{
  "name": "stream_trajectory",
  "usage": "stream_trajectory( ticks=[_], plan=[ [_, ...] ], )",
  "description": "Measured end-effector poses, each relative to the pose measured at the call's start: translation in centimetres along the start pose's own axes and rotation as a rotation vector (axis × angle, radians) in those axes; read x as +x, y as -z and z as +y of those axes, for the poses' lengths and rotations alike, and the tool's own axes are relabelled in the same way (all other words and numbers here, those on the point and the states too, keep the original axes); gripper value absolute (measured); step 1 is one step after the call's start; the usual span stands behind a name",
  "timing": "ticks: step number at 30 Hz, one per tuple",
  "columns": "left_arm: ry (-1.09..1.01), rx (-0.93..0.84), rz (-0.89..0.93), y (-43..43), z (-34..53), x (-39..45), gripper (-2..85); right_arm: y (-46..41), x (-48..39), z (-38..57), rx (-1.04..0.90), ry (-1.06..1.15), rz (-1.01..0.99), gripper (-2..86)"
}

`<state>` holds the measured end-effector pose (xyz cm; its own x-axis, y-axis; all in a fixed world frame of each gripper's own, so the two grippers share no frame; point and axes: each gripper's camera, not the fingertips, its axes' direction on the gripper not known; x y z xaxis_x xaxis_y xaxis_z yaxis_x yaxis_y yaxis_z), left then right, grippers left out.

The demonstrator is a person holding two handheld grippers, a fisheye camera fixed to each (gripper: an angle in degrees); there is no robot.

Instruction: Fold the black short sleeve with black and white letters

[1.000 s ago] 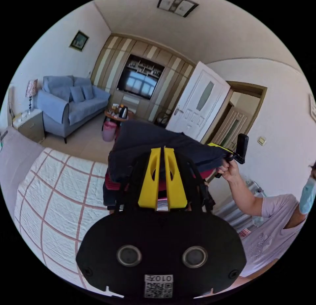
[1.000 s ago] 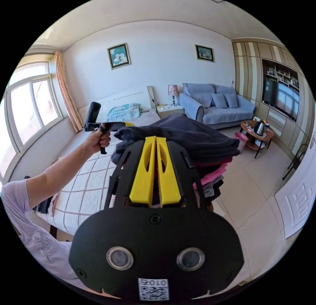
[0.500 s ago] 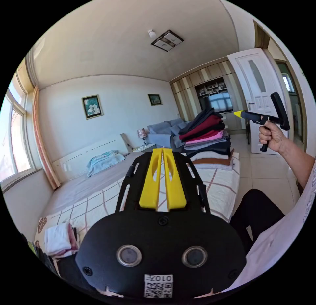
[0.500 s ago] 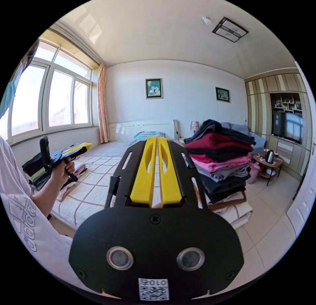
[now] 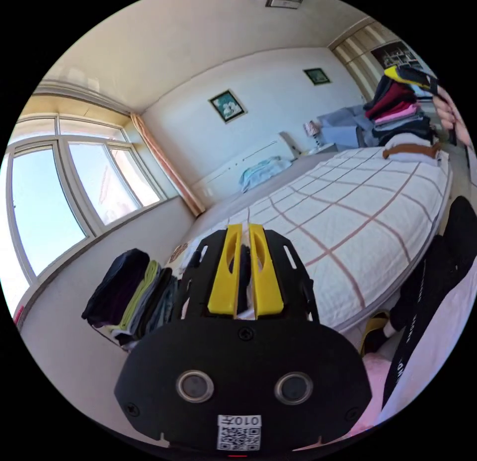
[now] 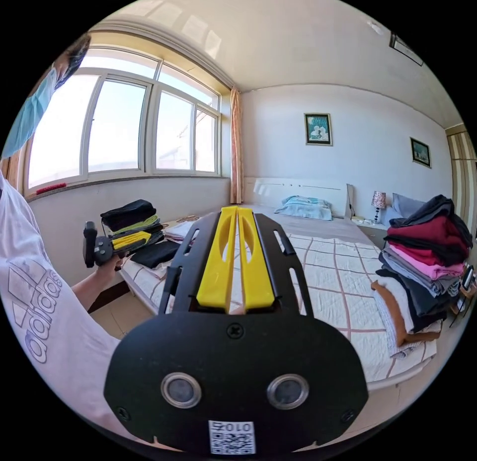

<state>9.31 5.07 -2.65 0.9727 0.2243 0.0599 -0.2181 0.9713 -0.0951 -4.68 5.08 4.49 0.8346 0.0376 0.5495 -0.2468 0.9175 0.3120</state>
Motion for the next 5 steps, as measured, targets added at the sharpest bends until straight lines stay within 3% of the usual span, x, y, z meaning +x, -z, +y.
stream_trajectory(
  ticks=[3, 5],
  plan=[
    [0.052, -0.148, 0.056, -3.9, 3.7, -3.2, 11.1, -0.9, -0.6, 1.0, -0.050, -0.009, -0.018, 2.4],
    [0.145, -0.130, 0.123, -4.9, 5.2, -5.6, 12.4, -1.3, -0.6, 1.3, -0.078, -0.014, -0.021, 2.4]
  ],
)
